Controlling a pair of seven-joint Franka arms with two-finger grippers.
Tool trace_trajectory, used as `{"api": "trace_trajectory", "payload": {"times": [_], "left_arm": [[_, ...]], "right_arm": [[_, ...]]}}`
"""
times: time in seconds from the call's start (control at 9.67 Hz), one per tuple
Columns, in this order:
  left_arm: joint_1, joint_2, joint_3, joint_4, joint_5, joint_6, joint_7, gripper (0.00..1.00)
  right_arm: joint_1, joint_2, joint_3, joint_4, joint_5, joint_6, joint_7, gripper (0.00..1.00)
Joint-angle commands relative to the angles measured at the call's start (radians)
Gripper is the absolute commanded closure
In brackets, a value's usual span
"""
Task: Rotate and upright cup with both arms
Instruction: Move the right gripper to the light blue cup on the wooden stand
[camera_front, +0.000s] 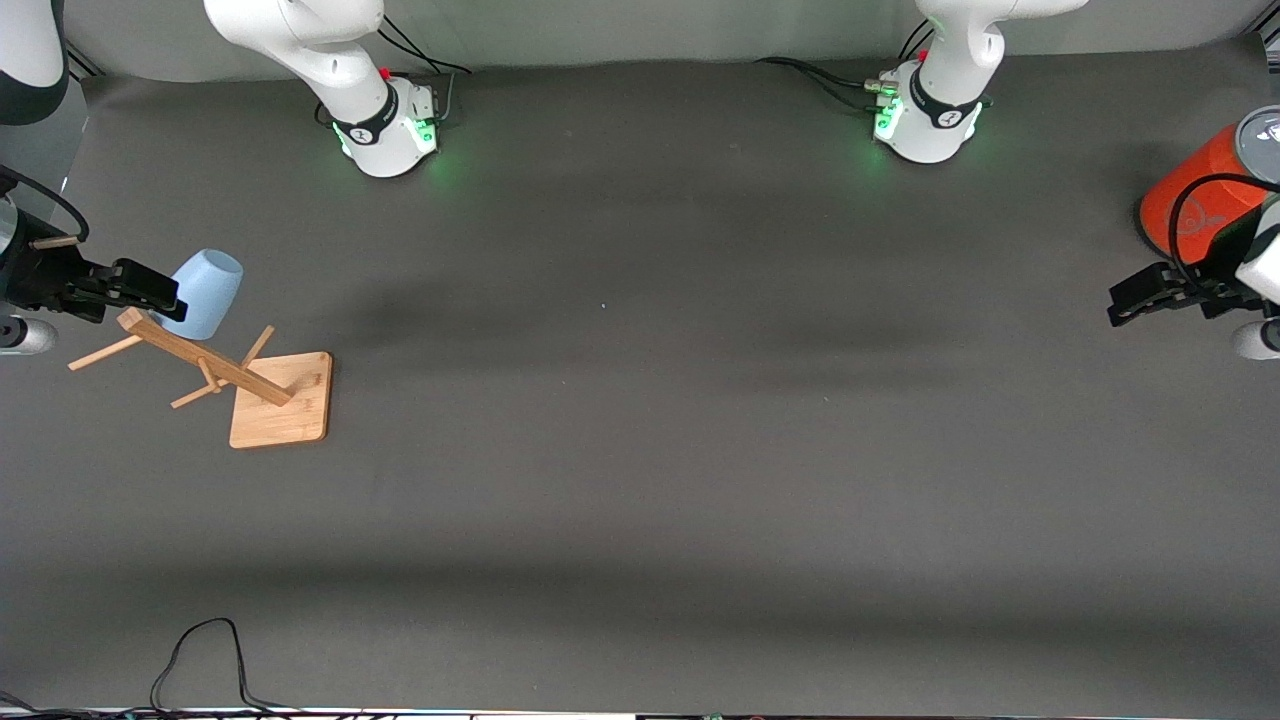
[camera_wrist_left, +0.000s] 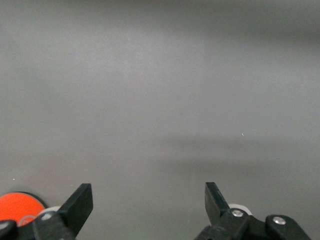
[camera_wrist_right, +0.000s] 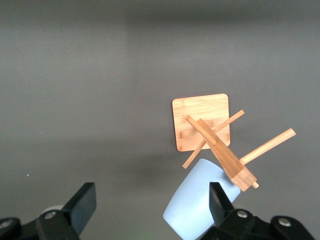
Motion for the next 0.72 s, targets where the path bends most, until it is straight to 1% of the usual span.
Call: {"api": "trace_trajectory", "payload": {"times": [0.0,0.21,0.31,0.62], "left_arm": [[-0.03,0.008,0.019,0.019,-0.021,-0.044,0.075,0.0],[-0.016,0.013,0.023,0.057,-0.067,-0.079,0.02,0.0],[0.007,0.009,0.025,0.054,-0.069,-0.113,0.04,0.0],[0.009,-0.002,0.022,0.06,-0.057,-0.133,0.034,0.0]], "right_arm": [[0.003,0.014,-0.004,0.025,-0.006,-0.004,-0.002,0.0],[0.002,0.014,-0.004,0.025,-0.006,-0.004,-0.002,0.0],[0.003,0.014,-0.004,0.024,-0.006,-0.004,-0.002,0.0],[0.005,0.025,-0.002,0.027,-0.006,-0.004,-0.003,0.0]]}}
